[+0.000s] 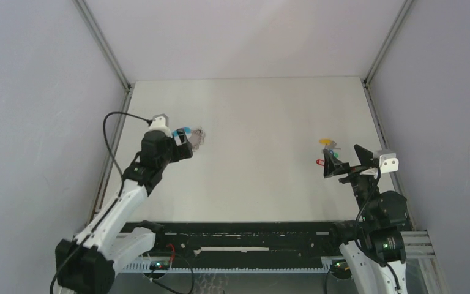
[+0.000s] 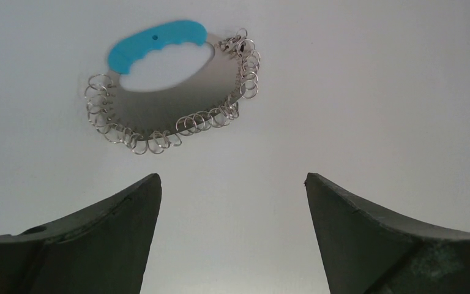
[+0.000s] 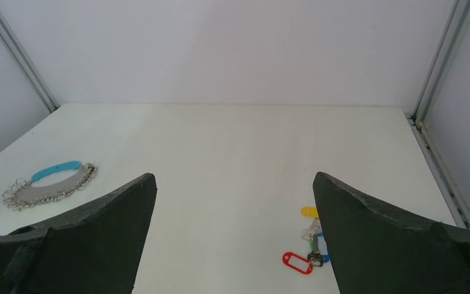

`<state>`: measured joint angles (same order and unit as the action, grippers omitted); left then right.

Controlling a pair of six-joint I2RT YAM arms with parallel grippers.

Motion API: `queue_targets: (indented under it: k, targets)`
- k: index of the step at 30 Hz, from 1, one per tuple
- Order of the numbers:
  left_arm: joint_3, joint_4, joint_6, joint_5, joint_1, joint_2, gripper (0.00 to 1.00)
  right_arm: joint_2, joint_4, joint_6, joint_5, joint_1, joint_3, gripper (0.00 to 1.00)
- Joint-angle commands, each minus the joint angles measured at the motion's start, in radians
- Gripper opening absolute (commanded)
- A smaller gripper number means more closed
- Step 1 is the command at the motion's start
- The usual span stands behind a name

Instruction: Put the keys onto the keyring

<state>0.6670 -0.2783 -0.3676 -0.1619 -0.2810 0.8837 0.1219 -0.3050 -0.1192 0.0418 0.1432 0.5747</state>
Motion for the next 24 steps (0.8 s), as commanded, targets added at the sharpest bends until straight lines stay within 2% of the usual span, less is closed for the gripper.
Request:
queue_targets:
  k: [1,8,12,24]
  targets:
    - [0.092,0.151,-0.042,-0.023,0.007,0.185,0.92,-0.017,0.018,-0.012,-0.007,0.018,0.009,1.00]
    - [0.253,0.189,0.001,-0.075,0.011,0.519,0.94,-0.019,0.015,-0.011,-0.008,0.036,0.009,1.00]
    - [0.331,0.200,0.018,-0.078,0.019,0.646,0.95,-0.019,0.013,-0.010,-0.009,0.041,0.009,1.00]
    - [0.544,0.135,0.002,0.069,0.063,0.960,0.92,-0.010,0.013,-0.007,-0.015,0.042,0.008,1.00]
